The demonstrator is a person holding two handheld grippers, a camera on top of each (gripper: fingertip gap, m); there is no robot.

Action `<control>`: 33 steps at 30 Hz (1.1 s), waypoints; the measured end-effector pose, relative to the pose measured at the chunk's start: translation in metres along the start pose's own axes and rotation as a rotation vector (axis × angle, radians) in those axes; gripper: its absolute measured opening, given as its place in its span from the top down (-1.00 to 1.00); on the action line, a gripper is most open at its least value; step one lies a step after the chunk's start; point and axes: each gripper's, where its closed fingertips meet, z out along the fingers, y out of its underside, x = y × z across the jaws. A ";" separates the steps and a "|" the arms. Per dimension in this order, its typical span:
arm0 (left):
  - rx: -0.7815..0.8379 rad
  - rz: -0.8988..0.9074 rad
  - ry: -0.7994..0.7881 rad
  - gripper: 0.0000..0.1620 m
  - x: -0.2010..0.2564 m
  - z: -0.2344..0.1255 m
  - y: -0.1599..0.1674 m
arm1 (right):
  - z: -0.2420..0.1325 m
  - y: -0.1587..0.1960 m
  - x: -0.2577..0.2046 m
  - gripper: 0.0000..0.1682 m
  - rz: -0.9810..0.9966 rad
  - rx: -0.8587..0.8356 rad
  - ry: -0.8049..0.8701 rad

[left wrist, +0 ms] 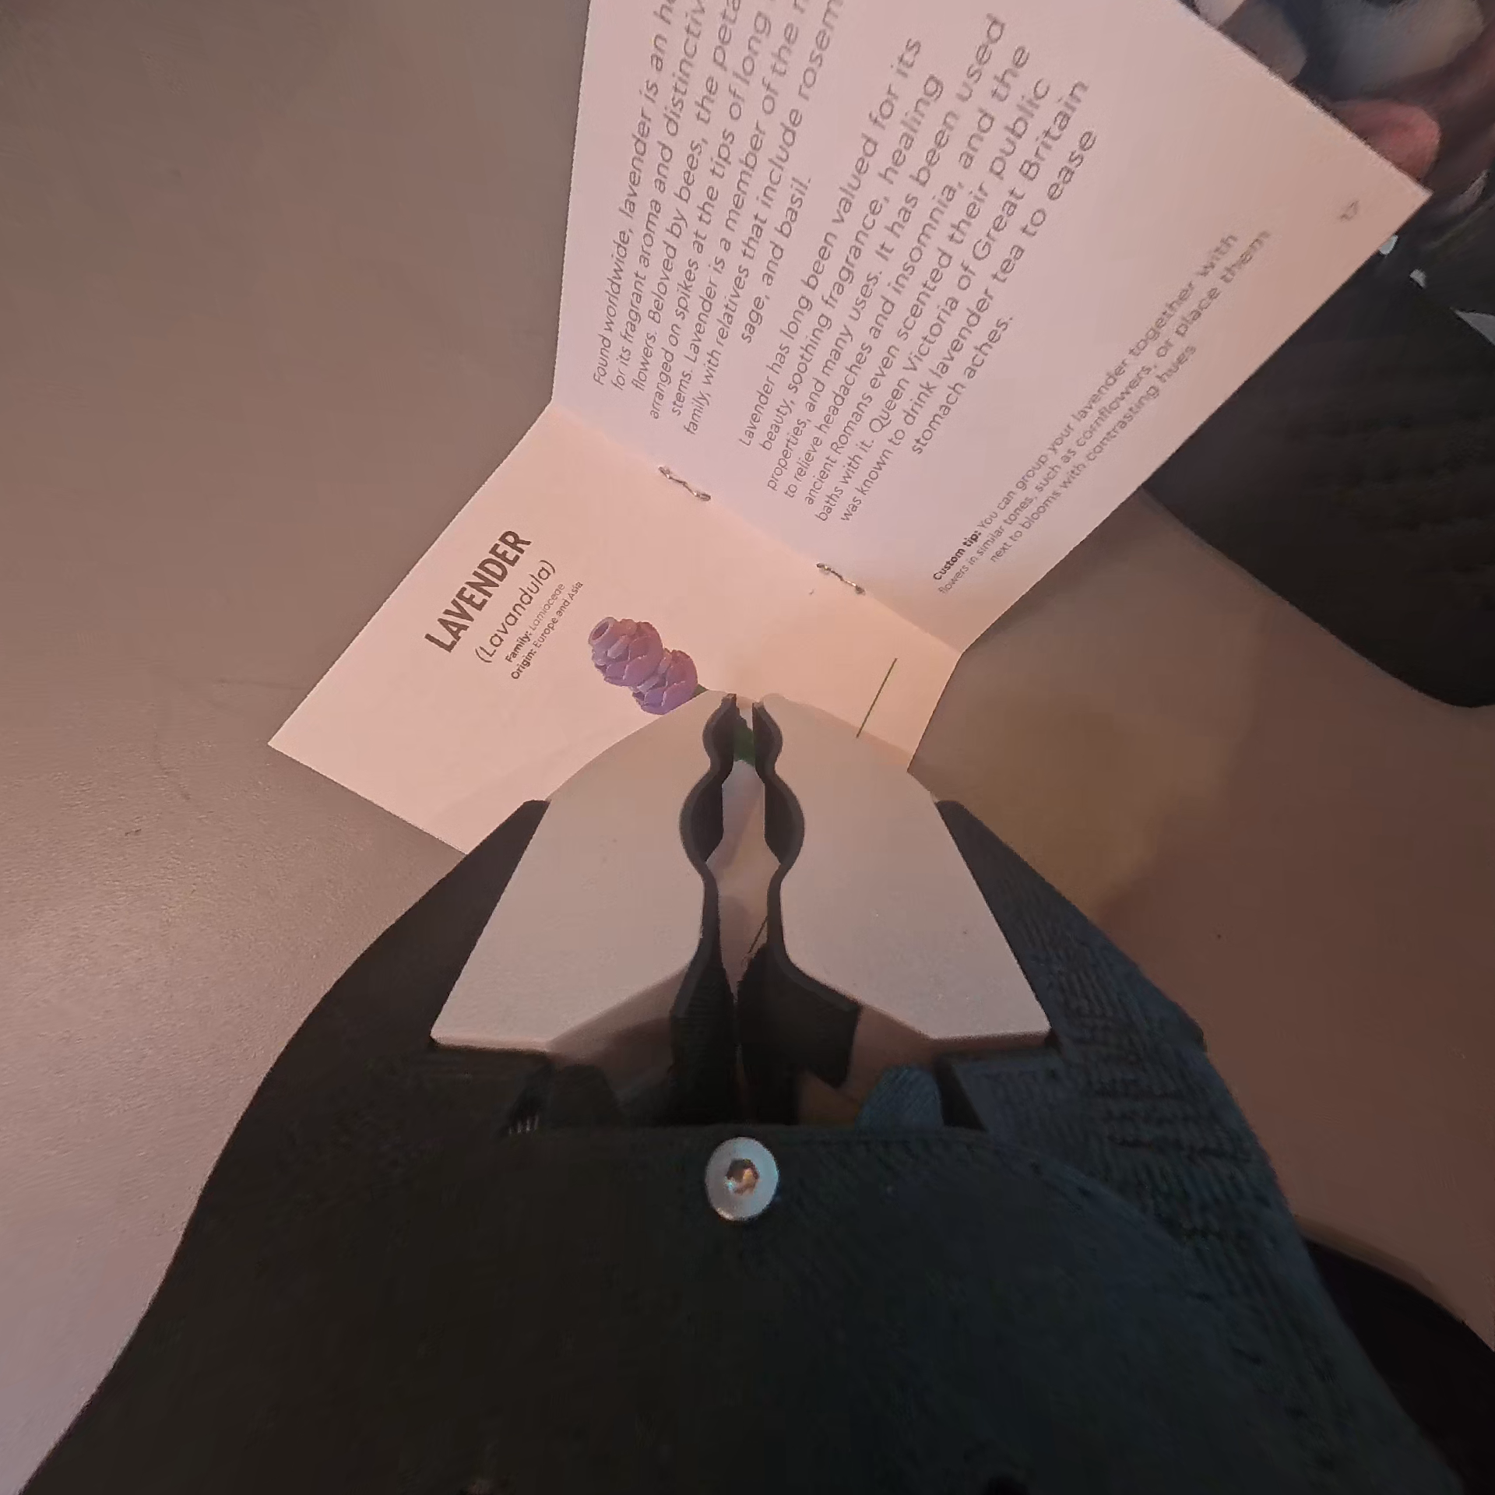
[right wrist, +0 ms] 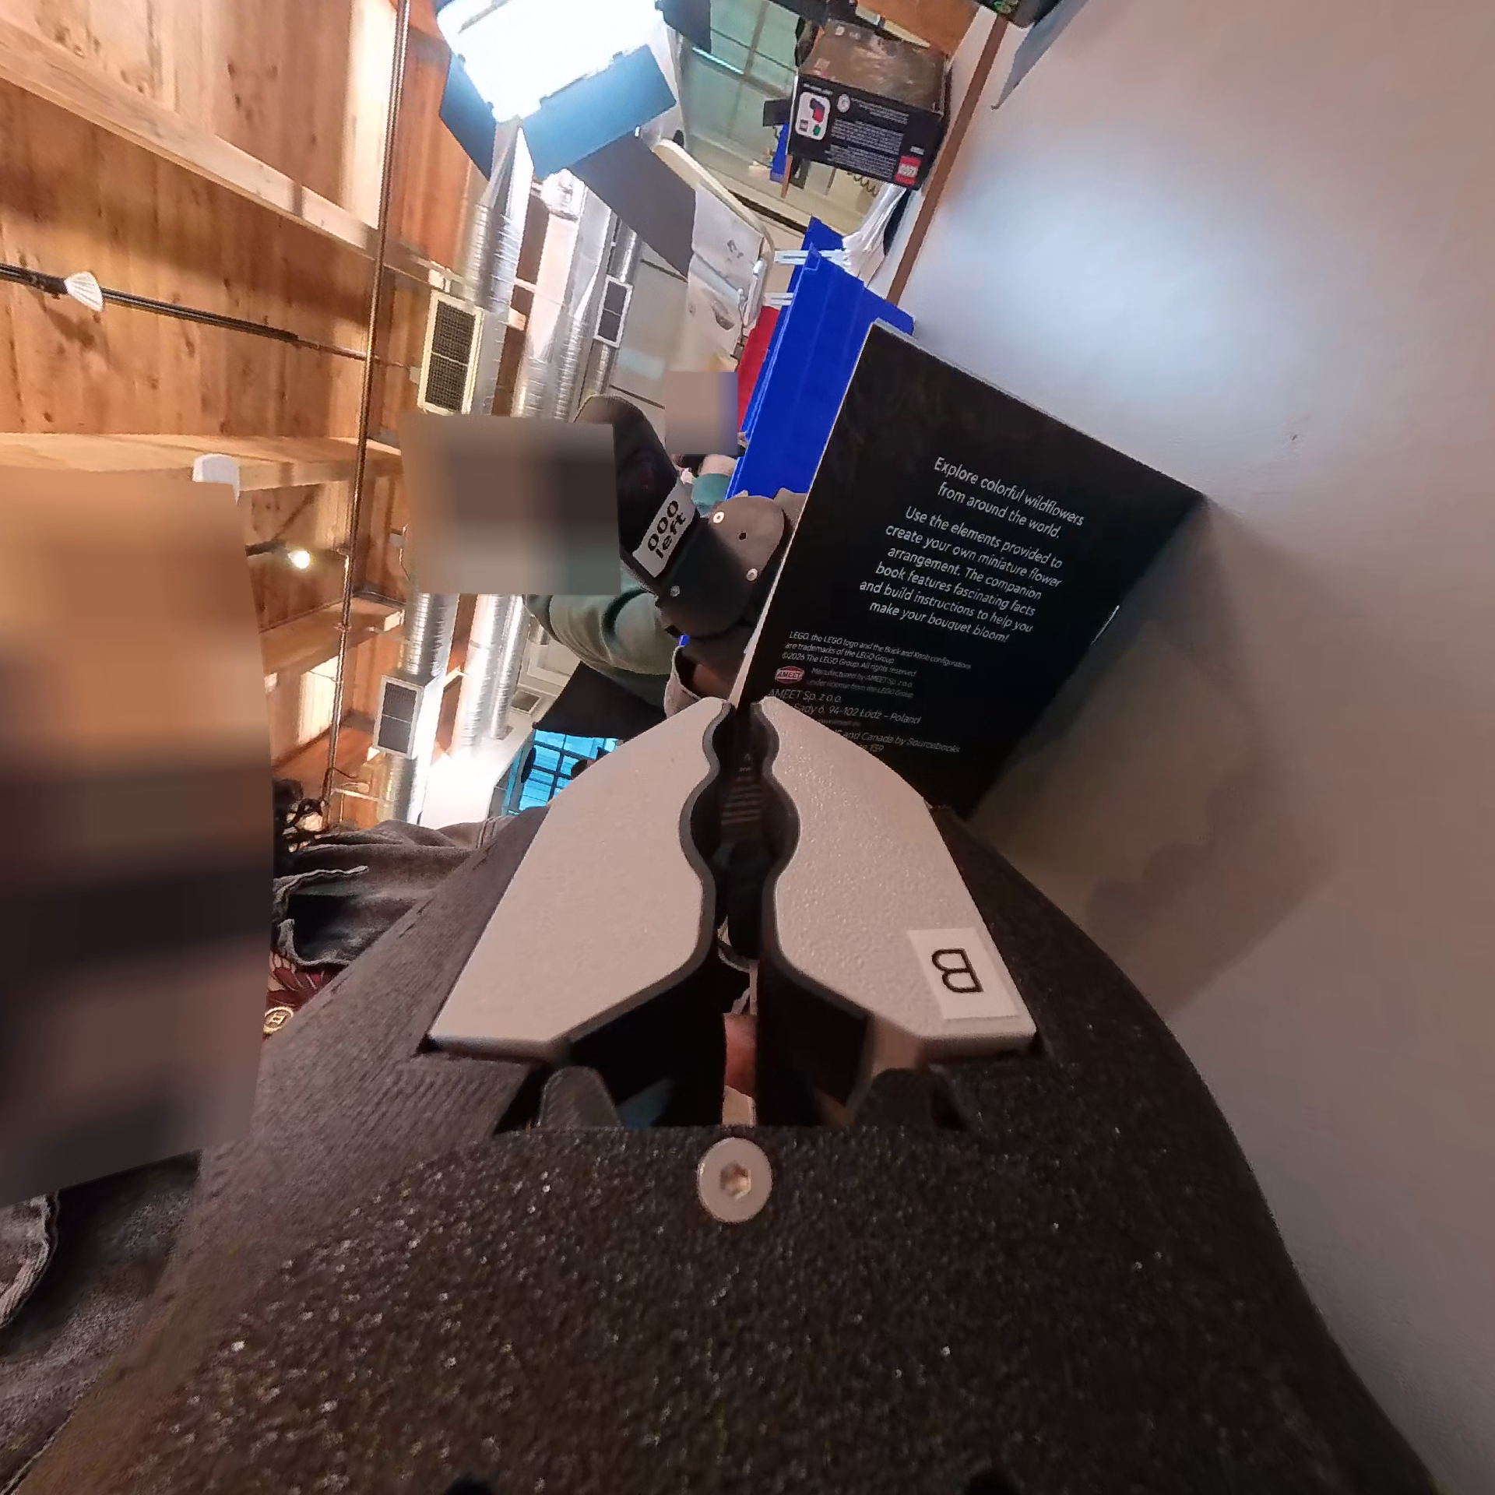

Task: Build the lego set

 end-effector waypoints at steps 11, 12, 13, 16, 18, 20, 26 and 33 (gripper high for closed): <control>0.132 -0.123 0.153 0.65 0.004 -0.012 -0.013 | 0.016 0.004 0.017 1.00 -0.112 -0.038 0.238; 0.136 -0.162 0.166 0.59 0.002 -0.014 -0.013 | 0.019 0.003 0.013 1.00 -0.115 -0.034 0.223; 0.105 -0.201 0.178 0.52 0.000 -0.013 -0.008 | 0.023 0.001 0.009 1.00 -0.116 -0.030 0.214; 0.092 -0.256 0.218 0.52 -0.001 -0.012 -0.006 | 0.032 -0.003 0.004 1.00 -0.159 -0.043 0.227; 0.104 -0.276 0.251 0.49 0.001 -0.013 -0.007 | 0.040 -0.002 0.000 1.00 -0.170 -0.061 0.219; 0.140 -0.327 0.349 0.46 0.005 -0.018 -0.011 | 0.052 0.000 -0.003 1.00 -0.194 -0.075 0.227; 0.519 -0.553 0.597 0.20 -0.008 -0.081 -0.046 | 0.086 0.006 -0.007 0.99 -0.342 -0.147 0.325; 0.460 -0.542 0.379 0.09 -0.012 -0.072 -0.048 | 0.099 0.009 -0.005 1.00 -0.341 -0.135 0.322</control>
